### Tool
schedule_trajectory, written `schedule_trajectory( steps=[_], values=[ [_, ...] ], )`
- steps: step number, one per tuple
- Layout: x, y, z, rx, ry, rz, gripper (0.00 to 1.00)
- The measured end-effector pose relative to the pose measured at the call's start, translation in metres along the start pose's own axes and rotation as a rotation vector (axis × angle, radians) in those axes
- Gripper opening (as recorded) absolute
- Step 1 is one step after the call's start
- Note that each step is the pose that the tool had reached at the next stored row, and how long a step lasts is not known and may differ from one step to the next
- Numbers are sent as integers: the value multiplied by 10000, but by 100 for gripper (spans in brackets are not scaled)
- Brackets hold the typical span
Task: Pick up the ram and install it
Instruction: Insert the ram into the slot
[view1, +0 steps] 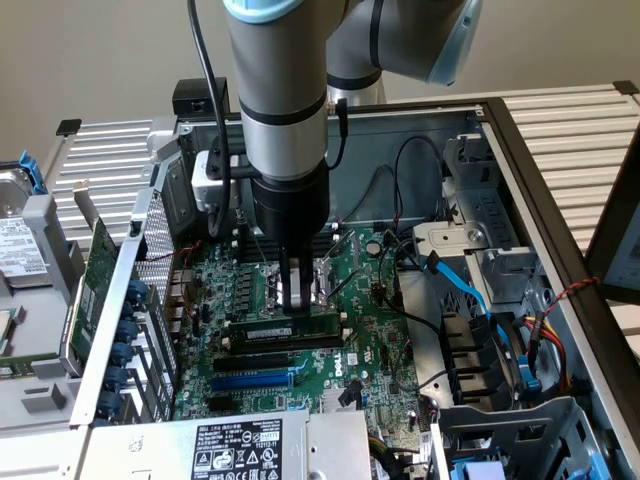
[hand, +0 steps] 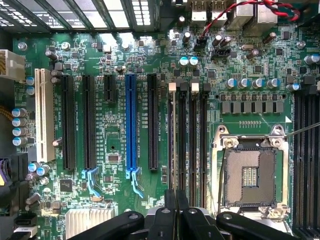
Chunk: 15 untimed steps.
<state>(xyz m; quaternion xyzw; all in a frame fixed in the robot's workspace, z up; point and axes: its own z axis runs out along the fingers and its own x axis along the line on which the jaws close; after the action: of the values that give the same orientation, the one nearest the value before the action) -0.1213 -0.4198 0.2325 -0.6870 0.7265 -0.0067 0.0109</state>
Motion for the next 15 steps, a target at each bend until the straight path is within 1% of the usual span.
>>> schedule_trajectory(
  steps=[9,14,15],
  values=[
    [0,1,24,3,-1,0,12],
    [0,2,30,-6,1,-1,13],
    [0,6,29,-16,-1,2,20]
  ],
)
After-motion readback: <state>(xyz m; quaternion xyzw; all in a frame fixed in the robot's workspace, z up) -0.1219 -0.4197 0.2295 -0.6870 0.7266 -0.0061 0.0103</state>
